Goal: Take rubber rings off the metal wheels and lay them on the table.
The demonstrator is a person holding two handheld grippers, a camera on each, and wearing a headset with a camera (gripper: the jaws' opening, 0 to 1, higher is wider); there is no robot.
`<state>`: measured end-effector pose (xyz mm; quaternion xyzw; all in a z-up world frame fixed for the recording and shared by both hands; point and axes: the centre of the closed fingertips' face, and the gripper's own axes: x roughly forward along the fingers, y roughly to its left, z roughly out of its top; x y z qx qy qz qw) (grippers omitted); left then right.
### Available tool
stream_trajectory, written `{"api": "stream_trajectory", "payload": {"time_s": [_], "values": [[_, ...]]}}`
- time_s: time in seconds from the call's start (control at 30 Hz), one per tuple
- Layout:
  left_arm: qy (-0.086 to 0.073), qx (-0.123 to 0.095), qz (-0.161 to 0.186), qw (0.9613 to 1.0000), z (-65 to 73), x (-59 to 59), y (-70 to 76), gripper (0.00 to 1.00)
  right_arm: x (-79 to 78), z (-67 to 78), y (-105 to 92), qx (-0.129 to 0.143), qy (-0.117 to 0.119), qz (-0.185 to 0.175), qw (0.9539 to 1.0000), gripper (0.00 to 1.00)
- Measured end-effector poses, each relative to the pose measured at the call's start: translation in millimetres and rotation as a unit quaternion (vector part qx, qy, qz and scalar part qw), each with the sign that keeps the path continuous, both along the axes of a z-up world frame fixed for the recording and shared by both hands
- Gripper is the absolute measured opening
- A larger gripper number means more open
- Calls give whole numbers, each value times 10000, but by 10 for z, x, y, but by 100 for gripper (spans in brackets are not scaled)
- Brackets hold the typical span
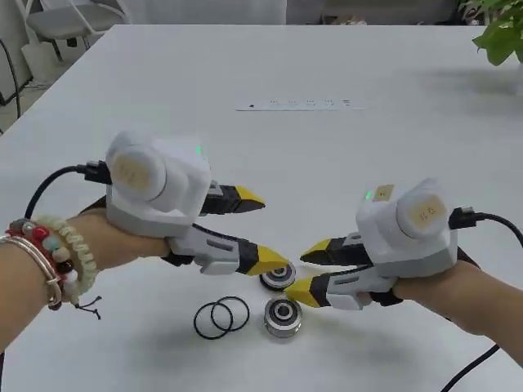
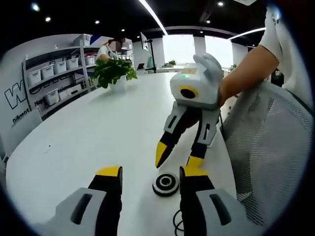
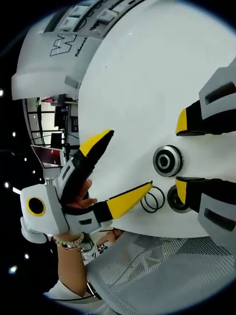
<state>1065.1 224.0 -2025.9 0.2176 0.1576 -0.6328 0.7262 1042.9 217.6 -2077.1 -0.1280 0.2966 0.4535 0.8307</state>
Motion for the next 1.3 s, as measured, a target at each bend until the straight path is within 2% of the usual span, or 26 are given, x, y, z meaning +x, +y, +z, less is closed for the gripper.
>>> {"api": "stream_trajectory", "payload": {"time_s": [0.2,0.3,0.33,0.47,0.57,0.63,0.73,0.83,0.93,1.07,1.3], "values": [[93,149,-85,9998,-205,-106,10,31,-32,-24,19,-16,68,62,10000,31],[102,202,-82,9997,-258,-102,14,21,-18,-22,31,52,92,-7,9999,30],[150,194,-38,9997,-269,-96,13,19,-20,-26,37,54,102,-6,9999,30],[279,132,3,9995,-302,-112,-7,18,-23,-37,49,67,115,-8,9999,28],[272,209,-31,9994,-357,-126,-9,15,-13,-34,53,107,131,-58,9998,28],[332,144,27,9993,-355,-127,-19,14,-6,-30,61,134,124,-82,9998,27],[315,198,-6,9993,-376,-133,-17,10,-5,-37,73,98,99,-76,9999,26],[482,116,78,9987,-379,-138,-32,8,-6,-38,80,107,104,-85,9999,25],[419,151,55,9990,-384,-134,-34,8,2,-33,88,174,132,-129,9997,24],[438,141,74,9989,-388,-140,-35,8,16,-14,98,246,127,-180,9995,24],[438,110,85,9989,-387,-149,-32,8,-2,-15,92,148,57,-31,9999,21]]}}
